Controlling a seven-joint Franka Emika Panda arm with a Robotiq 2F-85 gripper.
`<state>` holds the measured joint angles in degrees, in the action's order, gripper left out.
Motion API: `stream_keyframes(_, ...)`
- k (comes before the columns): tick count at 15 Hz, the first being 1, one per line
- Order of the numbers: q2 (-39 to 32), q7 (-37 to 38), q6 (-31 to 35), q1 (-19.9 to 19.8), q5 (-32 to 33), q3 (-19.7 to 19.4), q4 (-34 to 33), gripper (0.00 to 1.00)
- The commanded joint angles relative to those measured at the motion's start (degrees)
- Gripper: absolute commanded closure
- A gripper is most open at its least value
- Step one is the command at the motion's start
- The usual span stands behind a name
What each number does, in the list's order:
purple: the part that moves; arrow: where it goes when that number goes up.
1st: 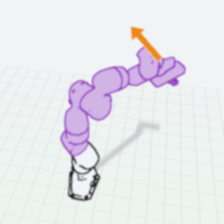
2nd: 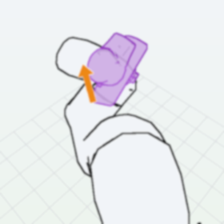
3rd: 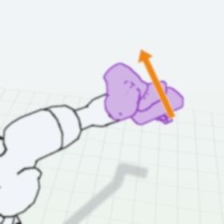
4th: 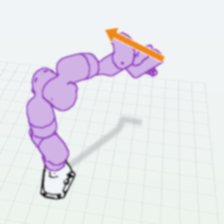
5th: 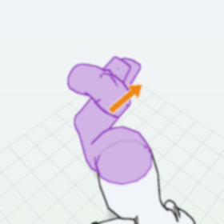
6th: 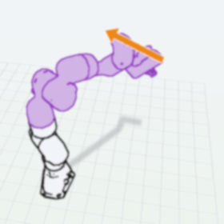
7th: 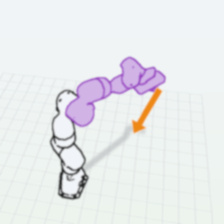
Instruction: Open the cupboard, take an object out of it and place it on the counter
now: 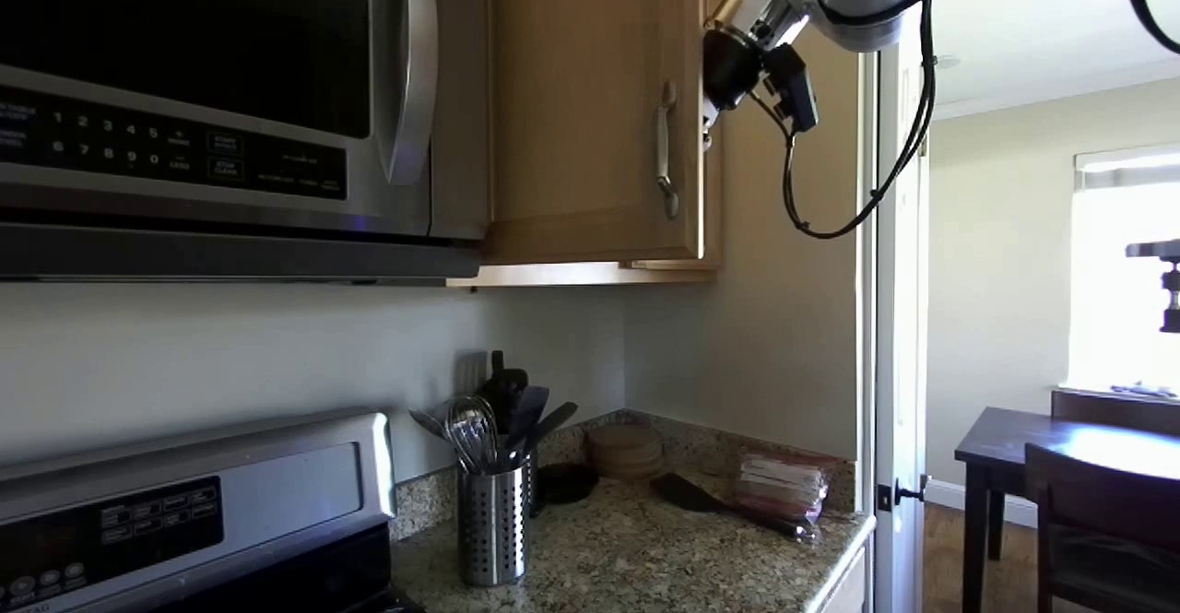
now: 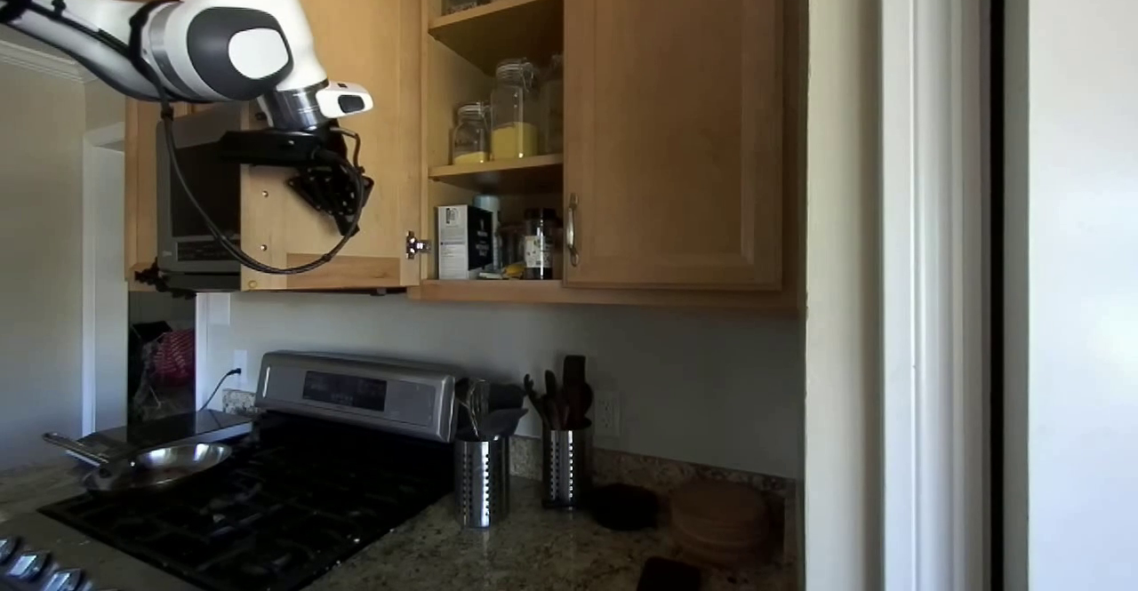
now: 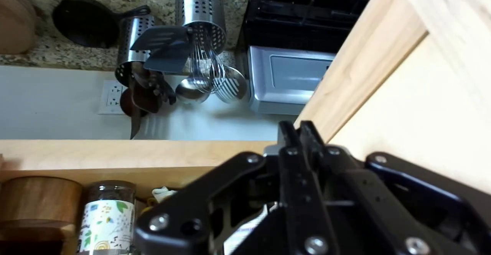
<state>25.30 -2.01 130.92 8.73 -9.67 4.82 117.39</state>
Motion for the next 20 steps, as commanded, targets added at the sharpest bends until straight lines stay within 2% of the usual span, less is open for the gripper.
stream_keyframes(1, -1.2, 3.5, 4.8, -2.3, 3.5, 1.8, 0.9, 0.89)
stream_keyframes(2, -1.9, 5.6, 7.1, -3.6, 5.3, 2.6, 1.4, 0.65)
stream_keyframes(3, -2.5, 7.3, 8.9, -4.5, 7.0, 3.1, 1.6, 0.64)
stream_keyframes(7, -5.6, 13.9, 14.6, -7.7, 14.1, 5.0, 2.1, 0.39)
stream_keyframes(12, -8.1, 17.5, 14.0, -9.1, 17.7, 4.5, 1.7, 0.07)
stream_keyframes(13, -7.9, 15.0, 13.1, -7.5, 15.8, 4.0, 1.2, 0.01)
stream_keyframes(14, -8.2, 15.1, 13.1, -7.6, 15.9, 3.9, 1.2, 0.19)
stream_keyframes(17, -8.3, 15.1, 13.1, -7.5, 15.9, 4.0, 1.1, 0.01)
stream_keyframes(20, -8.3, 15.1, 13.1, -7.4, 15.9, 4.0, 1.1, 0.00)
